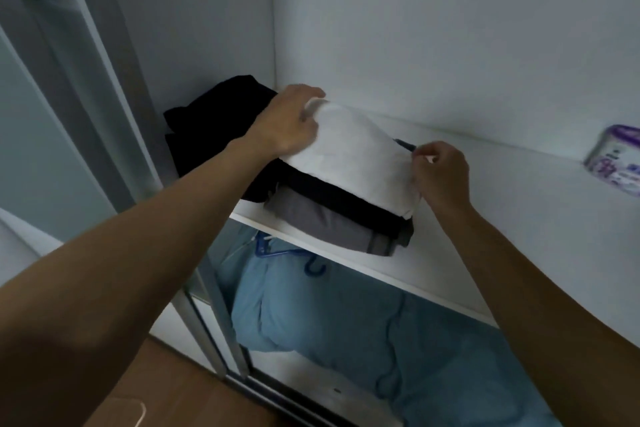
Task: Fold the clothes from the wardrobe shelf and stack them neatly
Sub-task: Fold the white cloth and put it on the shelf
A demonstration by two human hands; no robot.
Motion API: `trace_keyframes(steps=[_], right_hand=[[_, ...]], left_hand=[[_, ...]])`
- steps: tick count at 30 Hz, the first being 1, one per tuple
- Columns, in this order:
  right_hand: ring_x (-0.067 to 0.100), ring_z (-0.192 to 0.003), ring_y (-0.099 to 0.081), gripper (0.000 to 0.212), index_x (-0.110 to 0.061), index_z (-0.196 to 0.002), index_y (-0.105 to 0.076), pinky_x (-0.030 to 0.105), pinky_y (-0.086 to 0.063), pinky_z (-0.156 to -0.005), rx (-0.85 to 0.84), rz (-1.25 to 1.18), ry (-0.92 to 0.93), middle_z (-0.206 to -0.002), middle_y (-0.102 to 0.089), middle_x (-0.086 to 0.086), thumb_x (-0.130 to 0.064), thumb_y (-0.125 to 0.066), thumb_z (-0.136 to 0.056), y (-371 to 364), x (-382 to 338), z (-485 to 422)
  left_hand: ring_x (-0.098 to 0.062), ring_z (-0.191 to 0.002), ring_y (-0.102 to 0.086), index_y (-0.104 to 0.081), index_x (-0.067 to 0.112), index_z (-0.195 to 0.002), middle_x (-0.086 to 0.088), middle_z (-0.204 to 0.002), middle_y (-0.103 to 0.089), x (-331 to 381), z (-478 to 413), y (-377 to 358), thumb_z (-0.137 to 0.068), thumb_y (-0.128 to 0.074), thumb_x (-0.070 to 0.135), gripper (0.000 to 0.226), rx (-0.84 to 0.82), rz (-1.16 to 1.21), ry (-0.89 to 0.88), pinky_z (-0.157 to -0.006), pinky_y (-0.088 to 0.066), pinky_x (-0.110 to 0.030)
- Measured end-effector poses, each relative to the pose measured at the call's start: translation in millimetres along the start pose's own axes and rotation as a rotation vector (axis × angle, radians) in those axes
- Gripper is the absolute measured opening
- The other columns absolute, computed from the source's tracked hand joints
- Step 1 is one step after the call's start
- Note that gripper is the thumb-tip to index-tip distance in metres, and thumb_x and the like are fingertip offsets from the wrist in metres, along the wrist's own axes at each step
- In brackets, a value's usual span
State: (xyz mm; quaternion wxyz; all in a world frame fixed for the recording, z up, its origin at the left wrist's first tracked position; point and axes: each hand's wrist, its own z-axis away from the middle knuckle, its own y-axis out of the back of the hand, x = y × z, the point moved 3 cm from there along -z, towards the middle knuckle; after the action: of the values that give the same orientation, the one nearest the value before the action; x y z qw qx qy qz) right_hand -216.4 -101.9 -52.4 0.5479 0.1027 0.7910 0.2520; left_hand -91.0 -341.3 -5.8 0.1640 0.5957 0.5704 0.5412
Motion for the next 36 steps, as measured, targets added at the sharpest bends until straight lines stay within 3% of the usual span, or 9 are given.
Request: trace_keyframes(steps=[2, 6, 9, 17, 19, 22, 24, 27, 36], right_hand=[[0.028, -0.11, -0.061, 0.029, -0.022, -0.11, -0.069, 0.043, -0.049, -0.096, -0.015, 0.095, 0.134, -0.119, -0.066, 0.006, -0.024, -0.053, -0.086, -10, -25, -6], [0.029, -0.127, -0.051, 0.044, -0.027, -0.135, -0.052, 0.046, -0.038, -0.106, -0.257, 0.422, 0.168, -0.141, -0.055, 0.006, -0.04, -0.038, -0.095, -64, -54, 1], [0.028, -0.134, -0.043, 0.053, -0.024, -0.147, -0.036, 0.054, -0.027, -0.111, -0.176, 0.585, 0.221, -0.146, -0.048, 0.004, -0.045, -0.026, -0.1, -93, -39, 20], [0.027, -0.146, -0.026, 0.053, -0.023, -0.153, -0.024, 0.06, -0.013, -0.116, -0.251, 0.584, 0.064, -0.159, -0.029, 0.003, -0.041, -0.024, -0.102, -87, -40, 35], [0.027, -0.145, -0.027, 0.051, -0.023, -0.15, -0.032, 0.061, -0.013, -0.116, -0.193, 0.433, 0.09, -0.157, -0.033, 0.004, -0.031, -0.036, -0.1, -81, -50, 45], [0.025, -0.146, -0.027, 0.052, -0.027, -0.148, -0.039, 0.061, -0.012, -0.118, -0.047, 0.275, 0.222, -0.157, -0.035, 0.002, -0.029, -0.047, -0.097, -82, -74, 59], [0.027, -0.148, -0.02, 0.049, -0.032, -0.147, -0.039, 0.062, -0.007, -0.118, -0.091, 0.371, 0.248, -0.16, -0.029, 0.002, -0.04, -0.044, -0.098, -99, -89, 65], [0.029, -0.15, -0.014, 0.047, -0.036, -0.145, -0.039, 0.066, -0.006, -0.116, -0.167, 0.569, 0.252, -0.161, -0.023, 0.001, -0.05, -0.033, -0.101, -122, -90, 67], [0.026, -0.147, -0.022, 0.048, -0.04, -0.139, -0.044, 0.063, -0.015, -0.114, -0.053, 0.634, 0.237, -0.159, -0.03, -0.005, -0.055, -0.025, -0.098, -126, -60, 31]], left_hand=[[-0.024, -0.143, -0.033, -0.046, 0.025, -0.145, -0.003, -0.154, -0.04, 3, 2, -12, -0.097, -0.044, 0.029, 0.048, -0.117, -0.104, -0.15, -0.117, -0.029, -0.04], [-0.021, -0.144, -0.034, -0.034, 0.031, -0.152, 0.005, -0.159, -0.035, -20, 10, -27, -0.103, -0.027, 0.047, 0.052, -0.298, -0.164, -0.037, -0.115, -0.031, -0.041], [-0.021, -0.143, -0.035, -0.03, 0.029, -0.154, 0.005, -0.161, -0.032, -33, 17, -38, -0.106, -0.023, 0.045, 0.051, -0.309, -0.147, -0.04, -0.114, -0.031, -0.038], [-0.031, -0.119, -0.054, -0.051, 0.023, -0.13, -0.007, -0.134, -0.056, -33, 20, -23, -0.104, -0.022, 0.04, 0.043, -0.407, -0.163, -0.071, -0.101, -0.042, -0.046], [-0.031, -0.117, -0.054, -0.055, 0.021, -0.125, -0.008, -0.129, -0.059, -37, 22, -8, -0.101, -0.028, 0.036, 0.039, -0.264, -0.261, -0.107, -0.1, -0.037, -0.045], [-0.031, -0.14, -0.034, -0.049, 0.019, -0.137, -0.008, -0.151, -0.042, -58, 29, 15, -0.097, -0.038, 0.033, 0.043, 0.023, -0.354, -0.008, -0.115, -0.017, -0.055], [-0.034, -0.15, -0.012, -0.037, 0.022, -0.148, -0.01, -0.163, -0.02, -78, 38, 19, -0.1, -0.036, 0.036, 0.05, -0.044, -0.352, 0.163, -0.116, -0.006, -0.063], [-0.038, -0.151, 0.01, -0.021, 0.03, -0.155, -0.008, -0.167, 0.003, -97, 51, 8, -0.102, -0.033, 0.046, 0.056, -0.238, -0.265, 0.298, -0.109, -0.015, -0.073], [-0.039, -0.15, 0.011, -0.027, 0.035, -0.153, -0.003, -0.165, -0.007, -113, 20, -9, -0.098, -0.041, 0.053, 0.06, -0.26, -0.252, 0.211, -0.108, -0.028, -0.071]])
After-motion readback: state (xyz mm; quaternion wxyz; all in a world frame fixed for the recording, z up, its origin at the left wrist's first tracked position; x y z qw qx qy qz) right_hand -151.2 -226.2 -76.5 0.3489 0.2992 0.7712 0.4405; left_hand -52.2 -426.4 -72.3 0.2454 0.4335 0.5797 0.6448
